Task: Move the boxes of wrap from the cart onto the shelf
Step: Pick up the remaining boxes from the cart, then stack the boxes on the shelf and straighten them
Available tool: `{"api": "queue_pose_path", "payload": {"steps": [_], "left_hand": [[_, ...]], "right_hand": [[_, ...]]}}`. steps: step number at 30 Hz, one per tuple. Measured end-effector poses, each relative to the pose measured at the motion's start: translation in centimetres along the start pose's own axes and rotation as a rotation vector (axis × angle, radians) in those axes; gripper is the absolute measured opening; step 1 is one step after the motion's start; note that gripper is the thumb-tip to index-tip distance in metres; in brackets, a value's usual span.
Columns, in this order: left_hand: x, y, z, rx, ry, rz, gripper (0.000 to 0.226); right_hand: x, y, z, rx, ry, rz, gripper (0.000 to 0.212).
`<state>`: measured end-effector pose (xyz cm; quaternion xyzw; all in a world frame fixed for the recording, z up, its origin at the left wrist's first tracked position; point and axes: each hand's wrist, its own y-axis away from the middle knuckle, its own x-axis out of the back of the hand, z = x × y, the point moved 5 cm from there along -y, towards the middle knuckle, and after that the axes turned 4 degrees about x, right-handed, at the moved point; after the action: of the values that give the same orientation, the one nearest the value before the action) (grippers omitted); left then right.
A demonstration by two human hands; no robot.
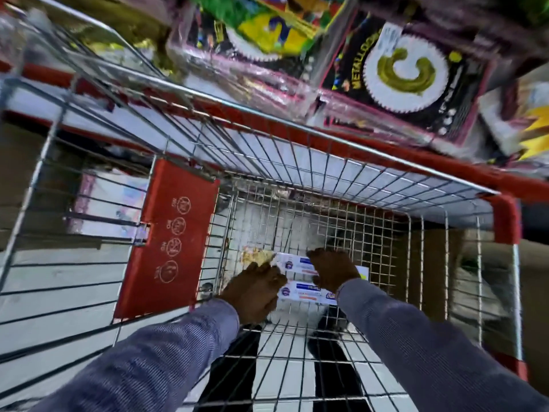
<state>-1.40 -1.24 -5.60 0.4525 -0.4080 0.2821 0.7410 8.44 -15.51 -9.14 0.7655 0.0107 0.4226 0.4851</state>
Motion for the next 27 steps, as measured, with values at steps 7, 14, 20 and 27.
{"api": "queue_pose_path", "payload": {"steps": [7,14,20,27], "left_hand": [[-3.2,-4.2,2.9,0.068,0.062,-0.197,0.061],[-0.6,-5.5,3.1,0.194,0.088,-0.165,0.034],[10.5,-1.9,1.9,0.248,0.162,-0.052,0.06],[30.3,5.2,2.8,0.204,0.173,0.324,0.056]], "right_hand": [[2.9,0.9,1.6,-0.011,-0.124,0.197,0.053],[9.0,5.6,2.5,-0.014,-0.171,0.386,0.058],[18.9,13.5,1.7,0.01,-0.125,0.595,0.047],[32.9,24.2,0.0,0.06,-0.063,0.772,0.037]]}}
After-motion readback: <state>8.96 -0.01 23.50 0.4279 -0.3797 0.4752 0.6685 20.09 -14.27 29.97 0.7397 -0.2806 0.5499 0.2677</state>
